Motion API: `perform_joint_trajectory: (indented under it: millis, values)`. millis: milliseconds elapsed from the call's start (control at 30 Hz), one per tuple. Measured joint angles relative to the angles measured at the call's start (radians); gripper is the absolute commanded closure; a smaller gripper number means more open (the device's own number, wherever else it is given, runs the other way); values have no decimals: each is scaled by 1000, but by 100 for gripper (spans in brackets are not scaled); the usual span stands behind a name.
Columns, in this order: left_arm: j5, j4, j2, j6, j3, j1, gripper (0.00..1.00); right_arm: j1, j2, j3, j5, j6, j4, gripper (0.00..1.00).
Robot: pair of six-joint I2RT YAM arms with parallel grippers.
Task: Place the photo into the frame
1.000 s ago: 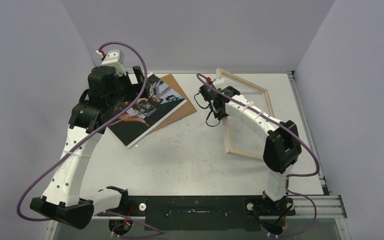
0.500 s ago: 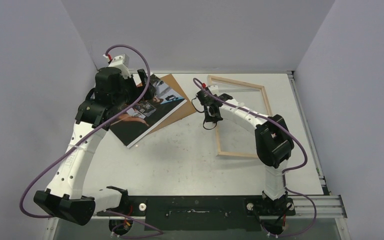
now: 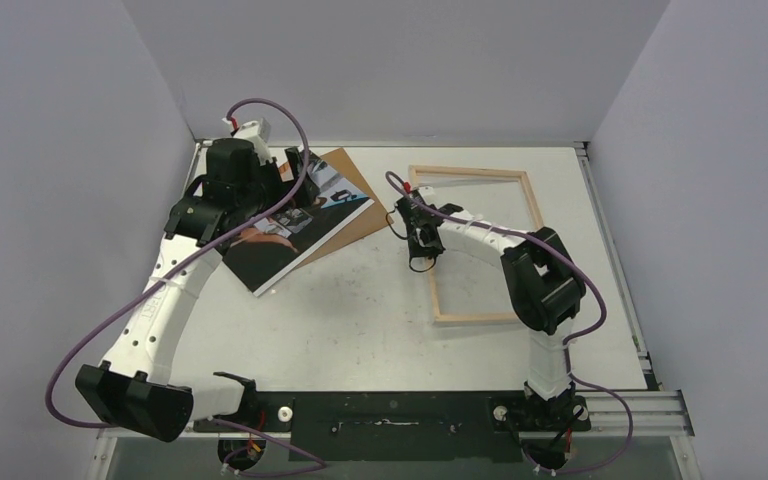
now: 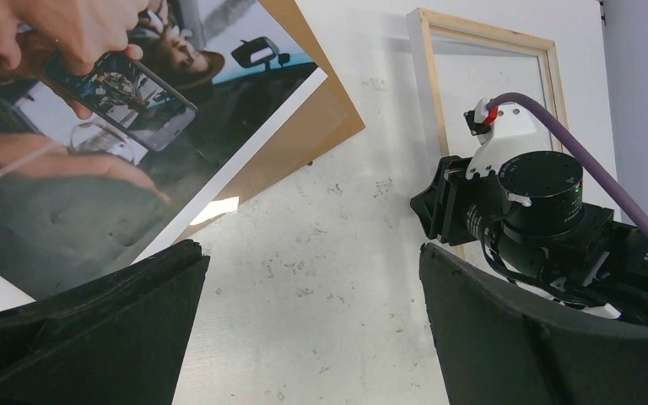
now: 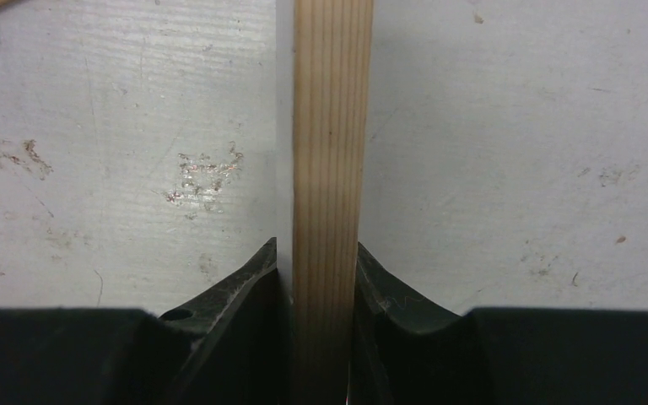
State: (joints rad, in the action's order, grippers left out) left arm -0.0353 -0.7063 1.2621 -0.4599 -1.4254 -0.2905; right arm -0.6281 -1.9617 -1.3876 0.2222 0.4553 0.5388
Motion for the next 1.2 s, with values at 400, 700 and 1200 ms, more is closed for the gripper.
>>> perform_joint_trajectory:
  millis: [400,700,1200]
  values:
    - [-14,0,18,1,25,21,3,38,-28,26,-97,14,-50,75]
    - [-22,-6,32,12,26,25,3,37,-37,3,-96,39,-15,68]
    - [-22,-18,20,16,81,25,3,11,-65,-60,-61,74,81,90]
